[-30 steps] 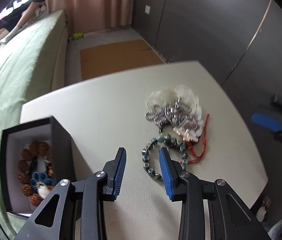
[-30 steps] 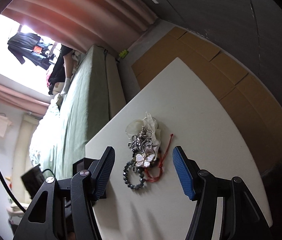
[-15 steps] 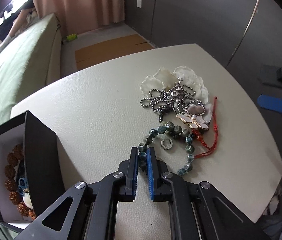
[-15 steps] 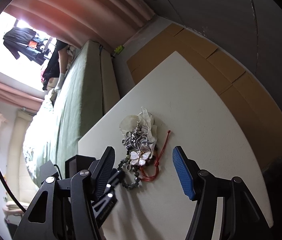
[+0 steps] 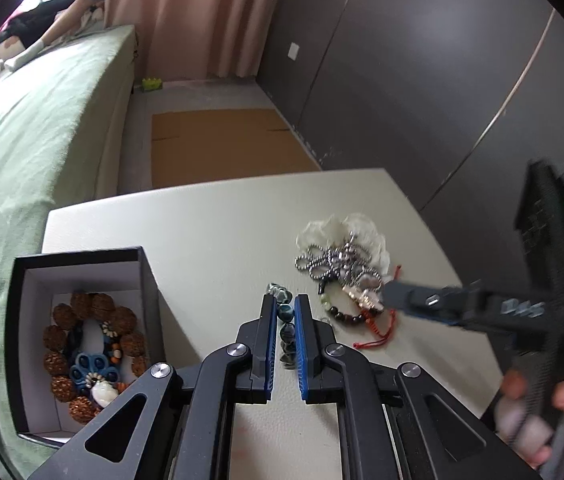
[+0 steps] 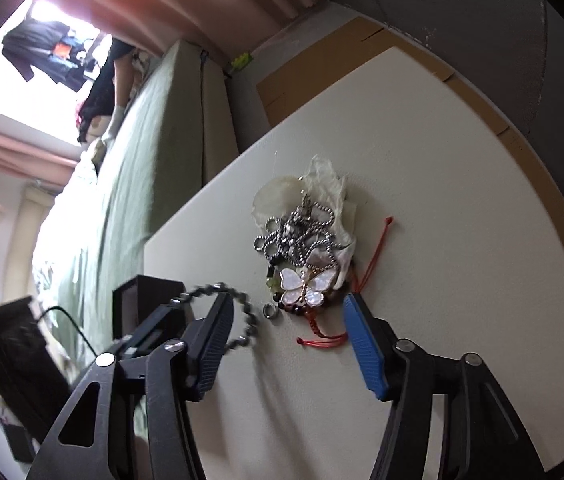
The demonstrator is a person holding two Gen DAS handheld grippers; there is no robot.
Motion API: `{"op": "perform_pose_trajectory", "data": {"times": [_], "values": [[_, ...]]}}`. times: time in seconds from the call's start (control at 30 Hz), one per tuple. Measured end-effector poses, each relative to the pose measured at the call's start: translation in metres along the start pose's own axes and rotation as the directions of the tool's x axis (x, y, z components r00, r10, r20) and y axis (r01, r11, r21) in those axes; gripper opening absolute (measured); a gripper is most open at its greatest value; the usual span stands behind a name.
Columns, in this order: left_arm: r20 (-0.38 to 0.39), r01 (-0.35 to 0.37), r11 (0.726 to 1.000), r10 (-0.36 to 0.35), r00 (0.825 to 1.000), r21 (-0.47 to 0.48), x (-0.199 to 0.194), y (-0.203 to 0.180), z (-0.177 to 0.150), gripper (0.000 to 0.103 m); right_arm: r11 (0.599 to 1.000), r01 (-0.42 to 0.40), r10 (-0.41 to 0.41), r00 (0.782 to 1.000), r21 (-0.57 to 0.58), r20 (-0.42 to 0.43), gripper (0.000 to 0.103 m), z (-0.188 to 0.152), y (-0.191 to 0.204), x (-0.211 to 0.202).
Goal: Organize jewelry
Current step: 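Close the left gripper on the grey bead bracelet in the pile, then lift the grey bracelet with the left gripper while the right grasps the pendant's red cord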
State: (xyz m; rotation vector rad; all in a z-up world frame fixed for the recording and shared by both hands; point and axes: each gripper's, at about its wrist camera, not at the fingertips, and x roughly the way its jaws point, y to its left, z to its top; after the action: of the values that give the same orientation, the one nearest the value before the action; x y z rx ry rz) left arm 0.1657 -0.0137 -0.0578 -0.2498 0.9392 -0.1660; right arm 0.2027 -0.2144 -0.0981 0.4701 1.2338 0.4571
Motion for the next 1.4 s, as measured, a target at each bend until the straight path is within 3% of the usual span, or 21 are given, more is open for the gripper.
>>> {"op": "perform_pose_trajectory", "data": {"times": [0.27, 0.47, 0.77, 0.9, 1.0, 1.03, 1.2, 1.4], "values": [[0.054, 0.031, 0.999, -0.029, 0.998, -0.043, -0.022, 0.014, 0.007, 0.009, 0.997, 0.071, -0.071, 0.997, -0.007, -0.03, 0.043, 0.002, 0.004, 0.023], [0.08, 0.041, 0.996, -0.036, 0.996, -0.073, -0.033, 0.025, 0.008, 0.009, 0.981, 0.175, -0.175, 0.985, -0.088, 0.01, 0.042, 0.0, 0.022, 0.025], [0.119, 0.04, 0.994, -0.027, 0.993, -0.103, -0.055, 0.046, 0.005, 0.009, 0.897, 0.394, -0.386, 0.919, -0.201, 0.078, 0.033, -0.007, 0.053, 0.036], [0.121, 0.029, 0.994, -0.016, 0.993, -0.108, -0.06, 0.053, 0.003, 0.009, 0.861, 0.455, -0.443, 0.891, -0.227, 0.103, 0.031, -0.01, 0.06, 0.042], [0.124, 0.026, 0.994, -0.012, 0.992, -0.11, -0.064, 0.056, 0.002, 0.009, 0.885, 0.422, -0.413, 0.906, -0.196, 0.089, 0.024, -0.006, 0.05, 0.039], [0.126, 0.026, 0.993, -0.012, 0.992, -0.111, -0.064, 0.057, 0.002, 0.009, 0.892, 0.412, -0.407, 0.911, -0.183, 0.066, 0.013, -0.004, 0.044, 0.039], [0.148, 0.03, 0.992, -0.012, 0.989, -0.12, -0.074, 0.064, 0.005, 0.009, 0.951, 0.288, -0.287, 0.958, -0.108, 0.024, 0.011, 0.0, 0.028, 0.025], [0.177, 0.034, 0.991, -0.011, 0.984, -0.128, -0.087, 0.071, 0.004, 0.009, 0.971, 0.219, -0.216, 0.975, -0.094, 0.047, 0.01, -0.007, 0.028, 0.007]]}}
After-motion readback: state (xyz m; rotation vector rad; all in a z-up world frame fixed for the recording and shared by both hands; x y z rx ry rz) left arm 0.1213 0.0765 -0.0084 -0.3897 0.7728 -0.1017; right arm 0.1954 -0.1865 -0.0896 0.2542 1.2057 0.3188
